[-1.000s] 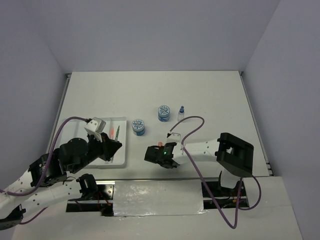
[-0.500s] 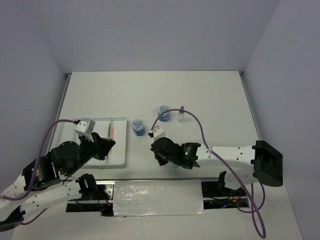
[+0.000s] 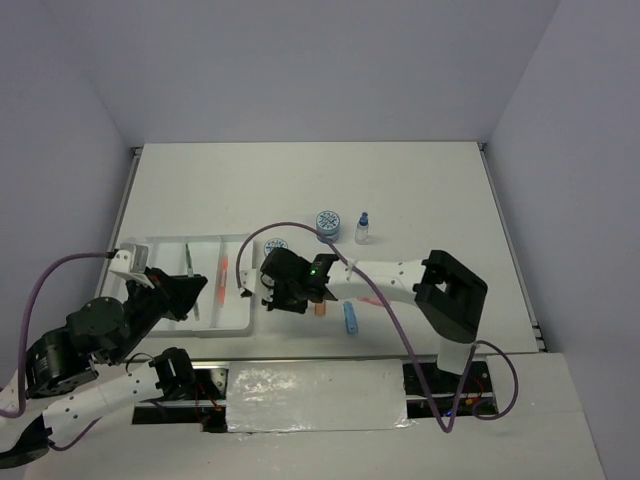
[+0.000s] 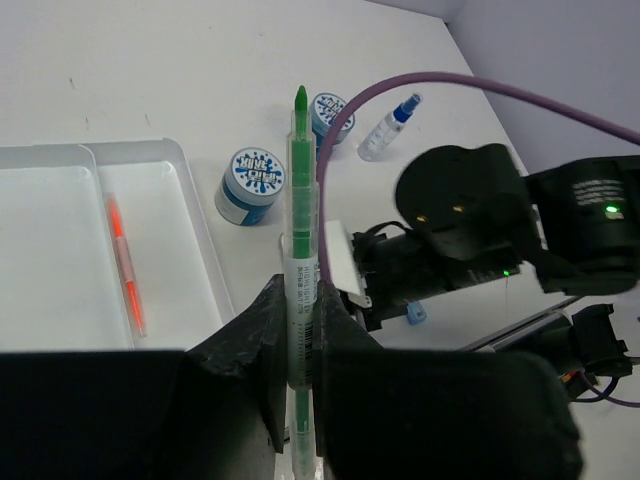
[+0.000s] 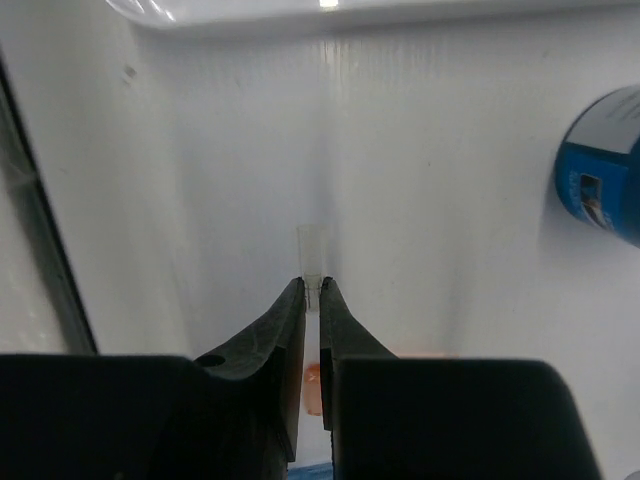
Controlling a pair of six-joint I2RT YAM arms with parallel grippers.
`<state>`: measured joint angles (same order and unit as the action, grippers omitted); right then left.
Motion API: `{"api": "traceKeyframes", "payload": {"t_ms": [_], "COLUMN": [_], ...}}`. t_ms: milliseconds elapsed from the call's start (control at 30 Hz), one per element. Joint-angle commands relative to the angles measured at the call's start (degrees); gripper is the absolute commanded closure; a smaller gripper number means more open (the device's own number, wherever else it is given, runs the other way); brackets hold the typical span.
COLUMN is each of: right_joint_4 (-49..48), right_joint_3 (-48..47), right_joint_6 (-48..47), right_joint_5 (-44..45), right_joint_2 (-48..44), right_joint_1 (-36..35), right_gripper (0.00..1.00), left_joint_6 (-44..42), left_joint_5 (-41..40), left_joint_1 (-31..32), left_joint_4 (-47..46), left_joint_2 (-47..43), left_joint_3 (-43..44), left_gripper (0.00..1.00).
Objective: Sort the stationery into containers
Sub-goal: Place the pen cap at the center of the board.
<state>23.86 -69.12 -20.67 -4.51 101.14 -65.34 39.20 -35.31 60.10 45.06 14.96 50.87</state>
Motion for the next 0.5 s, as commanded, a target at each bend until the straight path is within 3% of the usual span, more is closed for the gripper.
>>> {"api": "traceKeyframes", "payload": {"t_ms": [0, 133, 367, 467], "right_joint_4": [8.92, 8.40, 15.34, 14.82], "right_joint_3": [-3.99, -1.99, -6.55, -6.38], "right_joint_6": [-13.33, -22.19, -25.91, -25.48], "right_joint_5": [-6.21, -9.80, -9.38, -8.58], "right_joint_2": [3.96, 4.76, 10.65, 12.76], "right_joint_1": [2.32, 4.34, 5.84, 5.93], "right_gripper": [0.94, 0.94, 0.91, 0.83], "left_joint_6": [0.18, -0.09, -0.44, -0.35], "left_joint_5": [-1.69, -1.61, -1.34, -1.43], "left_joint_1": [0.20, 0.20, 0.20, 0.28], "left_joint_4": [-1.11, -1.20, -1.29, -1.29], "left_joint_2": [-1.42, -1.25, -0.55, -0.90], "left_joint_3": [0.98, 1.07, 1.07, 1.16], "left_gripper": [1.00, 1.00, 1.00, 1.00]}}
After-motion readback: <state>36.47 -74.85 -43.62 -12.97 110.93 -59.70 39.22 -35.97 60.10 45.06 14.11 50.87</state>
